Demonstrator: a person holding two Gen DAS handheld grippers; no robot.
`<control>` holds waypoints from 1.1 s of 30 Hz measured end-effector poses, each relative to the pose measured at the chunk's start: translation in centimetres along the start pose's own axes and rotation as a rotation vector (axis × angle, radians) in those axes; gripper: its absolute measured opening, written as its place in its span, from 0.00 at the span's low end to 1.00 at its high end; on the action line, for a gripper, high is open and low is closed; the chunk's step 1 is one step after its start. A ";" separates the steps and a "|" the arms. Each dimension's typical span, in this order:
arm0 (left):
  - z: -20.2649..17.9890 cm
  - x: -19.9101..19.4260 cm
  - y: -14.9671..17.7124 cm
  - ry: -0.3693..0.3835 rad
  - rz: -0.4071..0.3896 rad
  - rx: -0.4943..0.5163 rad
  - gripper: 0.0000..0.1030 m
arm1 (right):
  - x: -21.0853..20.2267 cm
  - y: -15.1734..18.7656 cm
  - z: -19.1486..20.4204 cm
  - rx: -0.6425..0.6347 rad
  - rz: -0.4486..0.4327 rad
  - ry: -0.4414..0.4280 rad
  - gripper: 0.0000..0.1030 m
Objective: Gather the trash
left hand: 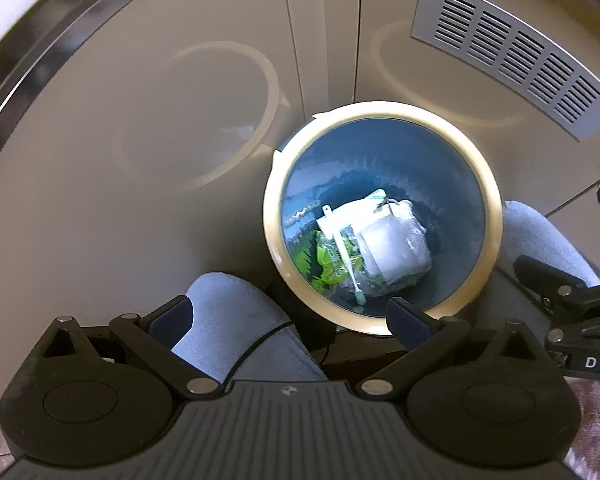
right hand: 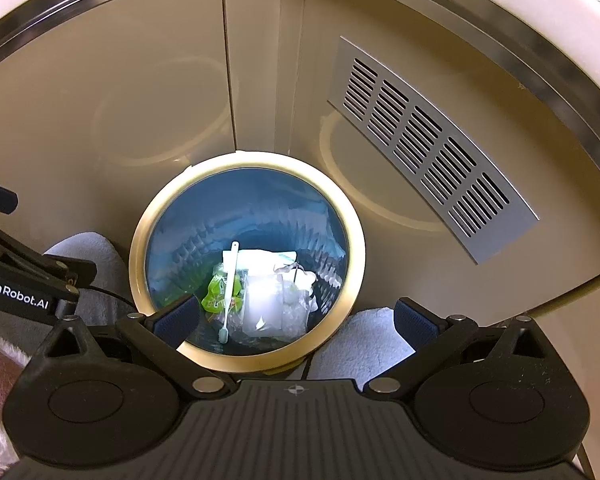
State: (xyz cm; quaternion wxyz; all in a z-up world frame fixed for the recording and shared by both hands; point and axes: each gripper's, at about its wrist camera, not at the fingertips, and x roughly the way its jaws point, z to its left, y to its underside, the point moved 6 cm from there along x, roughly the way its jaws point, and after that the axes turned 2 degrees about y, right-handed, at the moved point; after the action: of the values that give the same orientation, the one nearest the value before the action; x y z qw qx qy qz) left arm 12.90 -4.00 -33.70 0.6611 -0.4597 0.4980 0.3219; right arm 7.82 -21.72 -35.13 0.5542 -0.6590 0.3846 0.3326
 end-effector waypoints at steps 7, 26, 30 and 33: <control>-0.1 0.1 -0.1 -0.003 0.002 0.006 1.00 | 0.0 0.0 0.0 0.000 0.000 0.000 1.00; 0.0 0.2 0.0 -0.017 0.002 0.022 1.00 | -0.3 -0.3 -0.1 0.007 -0.013 0.006 1.00; 0.0 0.1 0.0 -0.019 0.001 0.032 1.00 | -0.4 -0.3 -0.1 0.009 -0.022 0.009 1.00; 0.0 0.0 0.1 -0.019 0.004 0.046 1.00 | -0.7 -0.3 -0.3 0.012 -0.031 0.014 1.00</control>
State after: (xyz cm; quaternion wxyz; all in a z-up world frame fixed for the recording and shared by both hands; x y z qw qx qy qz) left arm 12.87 -3.97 -33.75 0.6754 -0.4403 0.4999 0.3164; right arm 7.78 -21.93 -34.34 0.5607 -0.6638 0.3800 0.3171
